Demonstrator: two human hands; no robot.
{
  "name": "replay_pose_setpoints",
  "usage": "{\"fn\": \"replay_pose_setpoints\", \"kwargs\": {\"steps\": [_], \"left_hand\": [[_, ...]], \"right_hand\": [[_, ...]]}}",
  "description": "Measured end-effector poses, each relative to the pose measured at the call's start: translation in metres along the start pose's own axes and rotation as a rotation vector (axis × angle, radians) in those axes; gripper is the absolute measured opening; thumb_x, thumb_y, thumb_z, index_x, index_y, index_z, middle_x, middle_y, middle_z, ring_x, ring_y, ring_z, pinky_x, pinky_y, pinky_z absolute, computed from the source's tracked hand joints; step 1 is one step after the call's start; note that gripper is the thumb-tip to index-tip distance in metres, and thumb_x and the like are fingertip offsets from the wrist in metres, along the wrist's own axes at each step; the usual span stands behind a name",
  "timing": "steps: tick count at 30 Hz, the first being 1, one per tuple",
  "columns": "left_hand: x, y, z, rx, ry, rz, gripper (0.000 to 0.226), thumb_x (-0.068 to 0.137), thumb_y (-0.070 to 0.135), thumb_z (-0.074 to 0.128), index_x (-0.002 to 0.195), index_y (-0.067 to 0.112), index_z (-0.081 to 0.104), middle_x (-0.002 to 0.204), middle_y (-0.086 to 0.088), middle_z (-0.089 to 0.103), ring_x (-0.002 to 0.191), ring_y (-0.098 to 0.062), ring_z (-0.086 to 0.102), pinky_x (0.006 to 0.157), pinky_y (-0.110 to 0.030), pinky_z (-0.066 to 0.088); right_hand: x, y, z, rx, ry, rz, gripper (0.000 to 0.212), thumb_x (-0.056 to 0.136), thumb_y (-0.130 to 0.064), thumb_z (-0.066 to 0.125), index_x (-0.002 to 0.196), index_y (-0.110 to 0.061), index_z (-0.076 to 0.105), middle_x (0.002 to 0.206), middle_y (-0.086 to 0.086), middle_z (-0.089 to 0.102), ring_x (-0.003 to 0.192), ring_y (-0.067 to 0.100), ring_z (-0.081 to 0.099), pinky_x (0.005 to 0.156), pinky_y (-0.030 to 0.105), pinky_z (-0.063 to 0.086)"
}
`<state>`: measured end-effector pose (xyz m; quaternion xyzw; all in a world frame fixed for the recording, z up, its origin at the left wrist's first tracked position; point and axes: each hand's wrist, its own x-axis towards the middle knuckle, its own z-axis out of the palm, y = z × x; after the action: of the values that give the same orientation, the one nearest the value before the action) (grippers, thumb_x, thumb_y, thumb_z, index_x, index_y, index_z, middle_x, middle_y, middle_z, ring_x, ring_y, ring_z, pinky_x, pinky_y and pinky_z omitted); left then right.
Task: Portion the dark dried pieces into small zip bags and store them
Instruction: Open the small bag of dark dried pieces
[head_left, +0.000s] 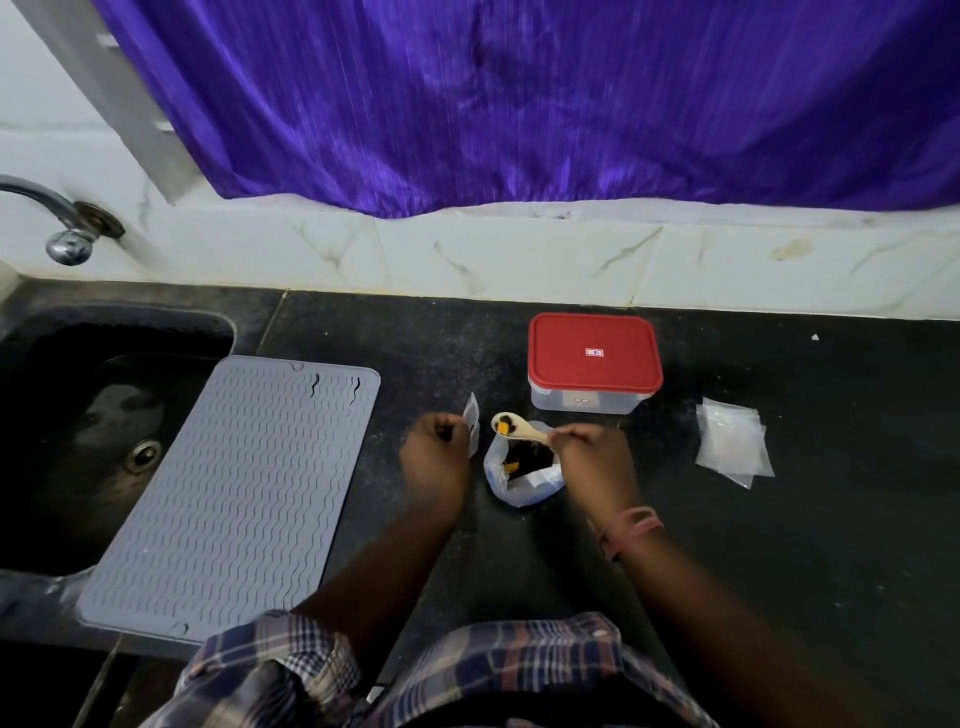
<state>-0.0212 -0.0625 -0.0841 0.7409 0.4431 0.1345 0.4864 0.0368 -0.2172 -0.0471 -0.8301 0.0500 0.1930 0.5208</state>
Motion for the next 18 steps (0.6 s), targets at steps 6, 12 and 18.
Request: {"fn": "replay_pose_setpoints", "kwargs": {"steps": [6, 12, 18], "left_hand": [[-0.008, 0.0, 0.0, 0.07, -0.061, 0.177, 0.01, 0.093, 0.022, 0.068, 0.084, 0.019, 0.07, 0.078, 0.008, 0.07, 0.073, -0.008, 0.067, 0.067, -0.033, 0.053], [-0.012, -0.005, 0.0, 0.085, -0.027, 0.228, 0.012, 0.094, 0.015, 0.065, 0.084, 0.019, 0.071, 0.077, 0.009, 0.069, 0.071, -0.003, 0.064, 0.063, -0.025, 0.049], [-0.007, 0.002, 0.0, -0.043, -0.003, 0.021, 0.013, 0.096, 0.022, 0.064, 0.089, 0.019, 0.074, 0.079, 0.007, 0.075, 0.071, -0.006, 0.069, 0.054, -0.015, 0.045]], "right_hand": [[0.0, -0.014, 0.016, -0.137, -0.003, -0.068, 0.022, 0.091, -0.016, 0.057, 0.086, -0.016, 0.078, 0.08, -0.004, 0.073, 0.076, 0.008, 0.066, 0.063, 0.021, 0.044], [-0.003, -0.017, 0.02, -0.357, 0.022, -0.239, 0.017, 0.09, -0.014, 0.059, 0.086, -0.015, 0.076, 0.081, -0.002, 0.07, 0.079, 0.012, 0.066, 0.073, 0.026, 0.052], [-0.015, -0.016, 0.031, -0.7, -0.004, -0.49, 0.011, 0.091, -0.024, 0.056, 0.082, -0.018, 0.057, 0.089, 0.001, 0.056, 0.084, 0.017, 0.058, 0.072, 0.029, 0.046]]}}
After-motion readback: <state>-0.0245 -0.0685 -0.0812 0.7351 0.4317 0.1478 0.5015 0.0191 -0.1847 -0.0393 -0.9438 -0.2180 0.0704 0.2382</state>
